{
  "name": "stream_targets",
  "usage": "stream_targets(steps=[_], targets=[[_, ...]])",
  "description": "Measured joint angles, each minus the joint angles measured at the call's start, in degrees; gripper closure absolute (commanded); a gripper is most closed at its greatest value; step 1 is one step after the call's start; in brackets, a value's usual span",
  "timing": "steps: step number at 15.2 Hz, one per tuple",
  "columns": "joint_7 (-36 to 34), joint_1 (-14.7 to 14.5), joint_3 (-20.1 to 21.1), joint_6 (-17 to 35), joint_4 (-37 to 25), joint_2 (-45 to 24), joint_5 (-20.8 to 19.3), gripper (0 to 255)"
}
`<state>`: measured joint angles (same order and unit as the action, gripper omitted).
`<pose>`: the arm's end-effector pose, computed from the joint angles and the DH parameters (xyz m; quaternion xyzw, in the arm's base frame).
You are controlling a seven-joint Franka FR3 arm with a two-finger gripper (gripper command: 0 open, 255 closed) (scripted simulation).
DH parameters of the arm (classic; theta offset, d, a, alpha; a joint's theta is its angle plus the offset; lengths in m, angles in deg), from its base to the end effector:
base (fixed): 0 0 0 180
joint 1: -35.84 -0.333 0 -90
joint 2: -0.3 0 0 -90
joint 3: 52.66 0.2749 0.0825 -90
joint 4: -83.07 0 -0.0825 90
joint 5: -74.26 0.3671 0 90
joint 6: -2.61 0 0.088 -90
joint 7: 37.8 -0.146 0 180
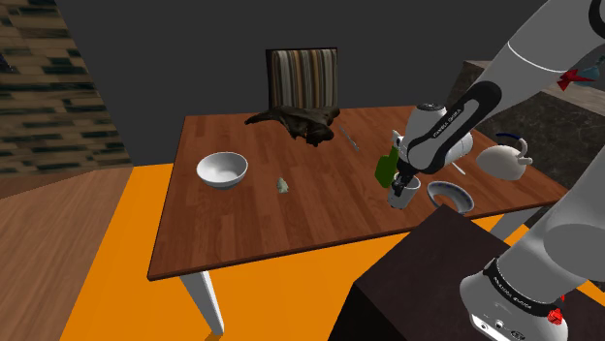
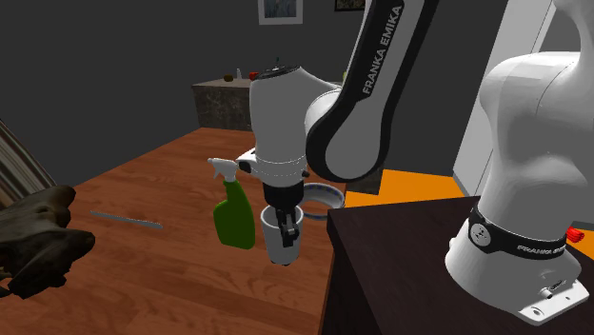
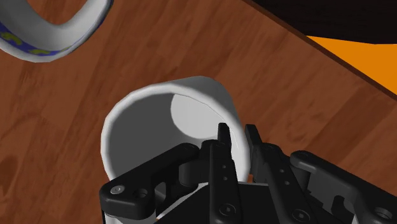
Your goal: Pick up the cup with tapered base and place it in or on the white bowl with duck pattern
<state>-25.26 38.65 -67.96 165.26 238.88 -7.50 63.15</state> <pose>0.3687 -0.1195 0.1193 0.9979 0.0452 -0.0195 0.0425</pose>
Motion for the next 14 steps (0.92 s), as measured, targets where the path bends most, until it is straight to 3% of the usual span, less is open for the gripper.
stream_targets(steps=[4,14], targets=[[-0.1,-0.1,-0.1,-0.4,0.1,0.5,-0.2,255],[-0.8,-0.2,-0.6,-9.8,0.5,10.4,-2.3,255]])
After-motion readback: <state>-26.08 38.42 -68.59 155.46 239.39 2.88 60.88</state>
